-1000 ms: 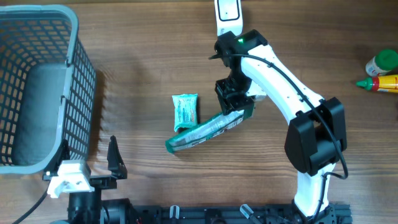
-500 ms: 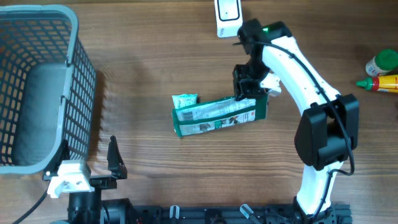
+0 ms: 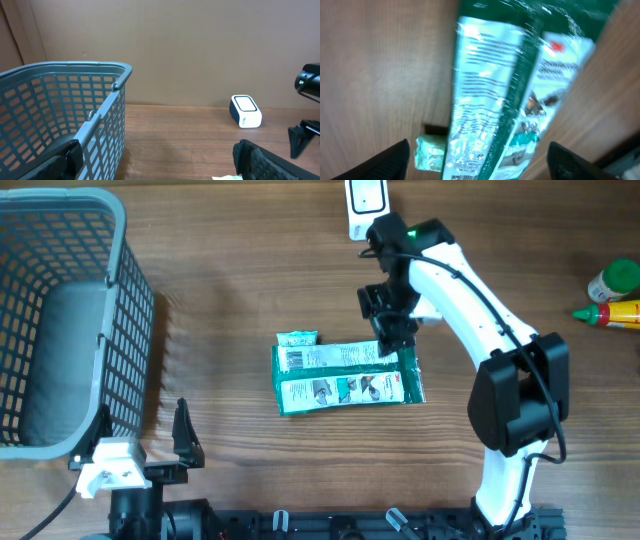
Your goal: Scan the item barcode
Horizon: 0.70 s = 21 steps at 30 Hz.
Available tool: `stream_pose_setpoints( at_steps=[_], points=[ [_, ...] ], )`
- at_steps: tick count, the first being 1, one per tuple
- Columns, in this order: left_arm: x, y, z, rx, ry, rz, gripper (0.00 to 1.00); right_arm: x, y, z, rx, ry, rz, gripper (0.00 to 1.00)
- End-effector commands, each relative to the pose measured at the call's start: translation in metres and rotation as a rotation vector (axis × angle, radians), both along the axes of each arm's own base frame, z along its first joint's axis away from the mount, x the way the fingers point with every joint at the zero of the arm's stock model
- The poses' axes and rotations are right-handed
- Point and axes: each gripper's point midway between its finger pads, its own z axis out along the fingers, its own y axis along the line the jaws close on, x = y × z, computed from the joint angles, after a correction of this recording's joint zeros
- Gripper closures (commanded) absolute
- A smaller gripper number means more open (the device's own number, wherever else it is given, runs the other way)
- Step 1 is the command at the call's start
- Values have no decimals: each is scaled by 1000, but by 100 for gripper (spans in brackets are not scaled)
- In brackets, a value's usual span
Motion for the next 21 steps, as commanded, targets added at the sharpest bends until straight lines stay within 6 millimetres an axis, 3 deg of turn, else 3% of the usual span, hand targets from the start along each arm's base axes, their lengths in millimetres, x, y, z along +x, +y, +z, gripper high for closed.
stream_pose_setpoints(
  at_steps=[1, 5, 10, 16, 18, 21],
  points=[
    [-1, 2, 1, -9, -9, 11, 0, 21, -14, -3, 27, -122, 334, 7],
    [-1, 2, 1, -9, -9, 11, 0, 25, -18, 4, 55, -188, 566, 4],
    [-1, 2, 1, -9, -9, 11, 0, 10, -37, 16, -36, -169, 745, 4],
    [-1, 2, 1, -9, -9, 11, 0, -9, -59, 72, -143, -274, 897, 4],
    [-1, 2, 1, -9, -9, 11, 0, -27, -70, 112, -184, -391, 917, 3],
    [-1, 2, 1, -9, -9, 11, 0, -45, -81, 139, -260, -490, 937, 2]
  ],
)
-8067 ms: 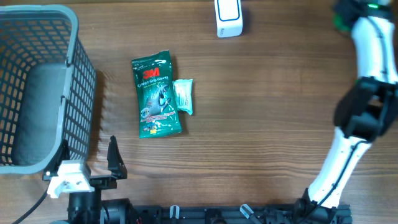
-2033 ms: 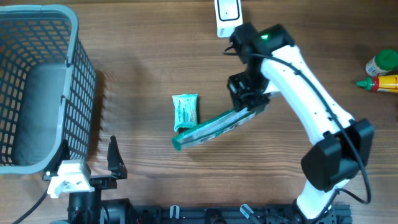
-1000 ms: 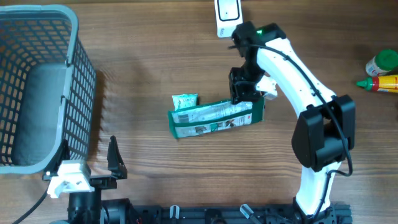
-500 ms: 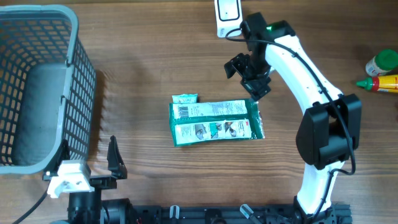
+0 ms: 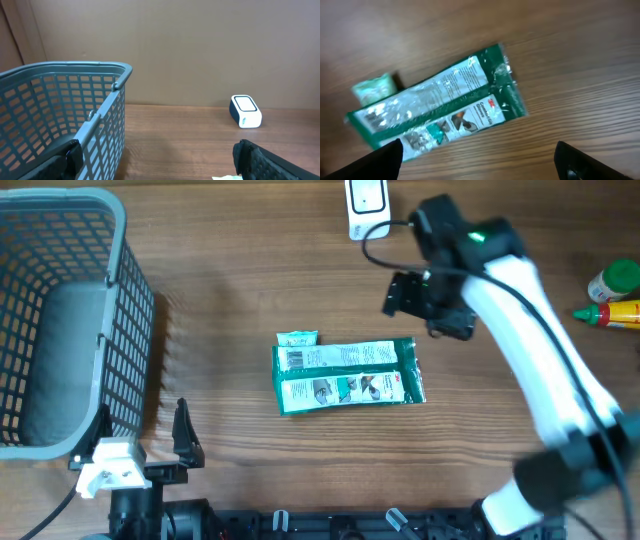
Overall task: Scan the item barcode
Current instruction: 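Push the gloves pack with the right gripper to reposition it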
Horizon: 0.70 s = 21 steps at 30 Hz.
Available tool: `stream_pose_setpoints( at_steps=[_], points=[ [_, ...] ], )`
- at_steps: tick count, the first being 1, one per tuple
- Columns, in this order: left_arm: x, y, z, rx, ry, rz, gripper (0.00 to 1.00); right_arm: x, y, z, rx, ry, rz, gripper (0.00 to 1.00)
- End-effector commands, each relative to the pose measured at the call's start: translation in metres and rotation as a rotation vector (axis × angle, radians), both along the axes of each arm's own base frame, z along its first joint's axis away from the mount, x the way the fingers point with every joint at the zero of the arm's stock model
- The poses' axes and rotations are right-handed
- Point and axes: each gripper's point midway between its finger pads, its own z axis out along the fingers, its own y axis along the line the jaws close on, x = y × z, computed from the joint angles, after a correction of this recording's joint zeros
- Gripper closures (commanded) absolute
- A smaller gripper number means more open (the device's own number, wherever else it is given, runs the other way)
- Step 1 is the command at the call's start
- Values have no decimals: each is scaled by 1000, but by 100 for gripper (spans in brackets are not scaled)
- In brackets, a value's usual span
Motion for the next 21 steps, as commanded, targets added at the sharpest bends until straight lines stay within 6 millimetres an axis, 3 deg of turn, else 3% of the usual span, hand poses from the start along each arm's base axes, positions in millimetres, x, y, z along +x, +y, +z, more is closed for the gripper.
stream_pose_setpoints(
  at_steps=[1, 3, 6, 8, 9, 12, 16, 18, 21],
  points=[
    [-1, 2, 1, -9, -9, 11, 0, -25, -19, 37, -82, -176, 67, 2],
    [-1, 2, 1, -9, -9, 11, 0, -43, -14, 37, -115, -277, 166, 0],
    [-1, 2, 1, -9, -9, 11, 0, -63, 15, 10, -103, -360, 350, 1],
    [-1, 2, 1, -9, -9, 11, 0, -69, 31, -24, -122, -414, 411, 6],
    [-1, 2, 1, -9, -9, 11, 0, -68, 38, -44, -130, -437, 433, 0],
    [-1, 2, 1, -9, -9, 11, 0, -70, 46, -86, -212, -472, 538, 0],
    [-1, 2, 1, -9, -9, 11, 0, -66, 45, -88, -447, -568, 599, 1],
    [-1, 2, 1, -9, -9, 11, 0, -65, 59, -85, -541, -633, 658, 1],
    [-1, 2, 1, -9, -9, 11, 0, -69, 75, -113, -574, -592, 737, 2]
  ],
)
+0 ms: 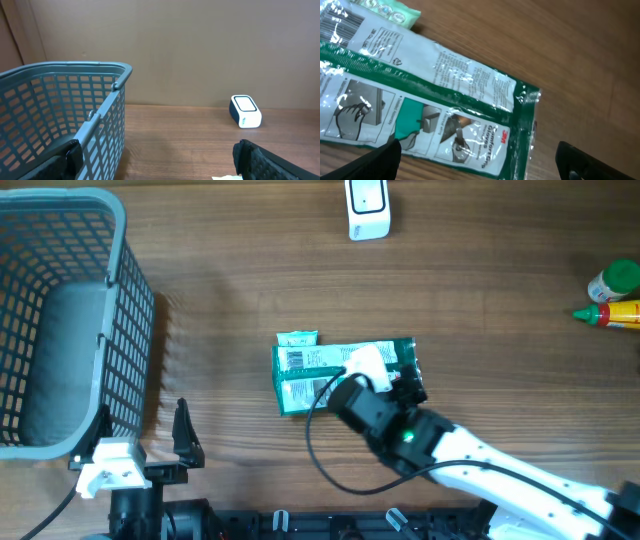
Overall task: Scan the item barcode
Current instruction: 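Push the gloves pack with the right gripper to reposition it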
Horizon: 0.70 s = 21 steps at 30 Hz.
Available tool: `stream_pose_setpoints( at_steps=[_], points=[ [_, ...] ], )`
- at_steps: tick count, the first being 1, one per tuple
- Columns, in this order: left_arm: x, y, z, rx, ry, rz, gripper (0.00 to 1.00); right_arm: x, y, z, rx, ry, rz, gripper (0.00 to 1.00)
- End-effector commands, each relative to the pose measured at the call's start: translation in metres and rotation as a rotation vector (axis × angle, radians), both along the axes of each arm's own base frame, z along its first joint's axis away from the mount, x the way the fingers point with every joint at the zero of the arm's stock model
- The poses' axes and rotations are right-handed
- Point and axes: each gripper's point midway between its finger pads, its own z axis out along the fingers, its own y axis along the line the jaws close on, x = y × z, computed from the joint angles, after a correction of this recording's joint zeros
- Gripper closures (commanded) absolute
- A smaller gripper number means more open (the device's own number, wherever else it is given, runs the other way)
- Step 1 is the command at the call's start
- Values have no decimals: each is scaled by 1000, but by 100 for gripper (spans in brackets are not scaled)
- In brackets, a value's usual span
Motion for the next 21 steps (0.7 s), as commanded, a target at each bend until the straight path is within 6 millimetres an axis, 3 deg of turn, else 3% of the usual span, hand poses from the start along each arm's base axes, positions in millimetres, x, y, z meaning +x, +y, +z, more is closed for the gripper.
stream_pose_setpoints(
  at_steps=[1, 4, 8, 16, 21],
  points=[
    [-1, 2, 1, -9, -9, 11, 0, 3, 2, -24, -173, -27, 29, 3],
    [-1, 2, 1, -9, -9, 11, 0, -7, 21, -46, -233, -25, 105, 6],
    [-1, 2, 1, -9, -9, 11, 0, -38, 40, -65, -270, 16, 208, 5],
    [-1, 2, 1, -9, -9, 11, 0, -64, 43, -94, -299, 176, 340, 0],
    [-1, 2, 1, -9, -9, 11, 0, -60, 32, -112, -362, 197, 338, 0]
  ],
)
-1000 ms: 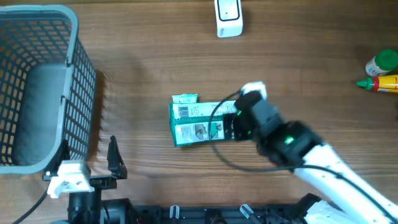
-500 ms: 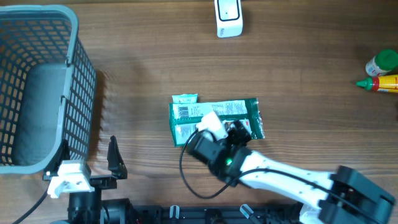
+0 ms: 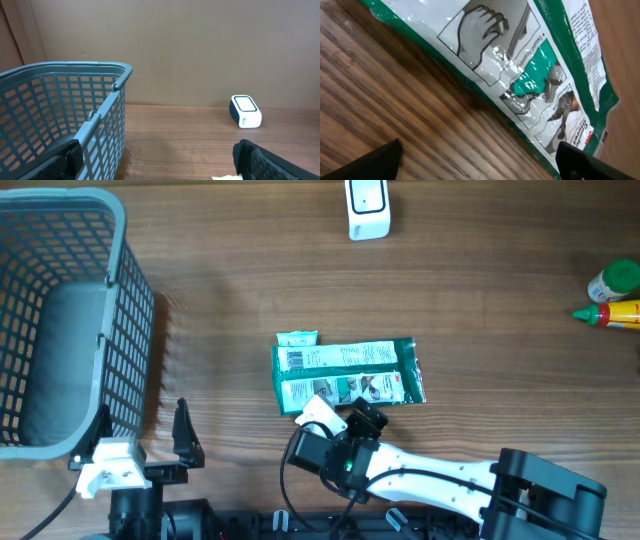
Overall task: Scan the item barcode
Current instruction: 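Push the gloves pack with the right gripper to reposition it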
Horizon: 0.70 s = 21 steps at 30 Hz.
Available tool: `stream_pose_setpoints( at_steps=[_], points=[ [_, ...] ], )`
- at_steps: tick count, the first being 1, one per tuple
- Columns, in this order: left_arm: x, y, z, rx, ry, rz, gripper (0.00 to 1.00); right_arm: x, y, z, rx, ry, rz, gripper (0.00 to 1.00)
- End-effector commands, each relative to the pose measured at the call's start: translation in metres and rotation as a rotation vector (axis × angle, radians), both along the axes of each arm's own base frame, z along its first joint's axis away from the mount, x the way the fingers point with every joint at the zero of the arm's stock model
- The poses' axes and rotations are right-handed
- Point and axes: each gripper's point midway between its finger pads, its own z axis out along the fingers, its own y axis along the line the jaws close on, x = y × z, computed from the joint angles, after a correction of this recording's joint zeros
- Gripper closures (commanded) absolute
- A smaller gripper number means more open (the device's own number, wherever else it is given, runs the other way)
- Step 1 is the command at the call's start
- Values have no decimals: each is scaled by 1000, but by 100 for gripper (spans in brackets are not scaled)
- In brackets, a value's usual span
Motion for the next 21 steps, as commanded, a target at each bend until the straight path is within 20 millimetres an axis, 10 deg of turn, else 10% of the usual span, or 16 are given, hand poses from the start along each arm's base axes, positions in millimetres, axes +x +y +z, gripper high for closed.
stream_pose_setpoints(
  at_steps=[1, 11, 16, 21],
  points=[
    [-1, 2, 1, -9, -9, 11, 0, 5, -20, -31, -123, 29, 13, 0],
    [-1, 2, 1, -9, -9, 11, 0, 35, -73, -73, -320, 68, -77, 16],
    [-1, 2, 1, -9, -9, 11, 0, 47, -70, -71, -361, 57, 4, 96],
    [-1, 2, 1, -9, -9, 11, 0, 71, -80, -39, -386, -148, -130, 96]
  ],
)
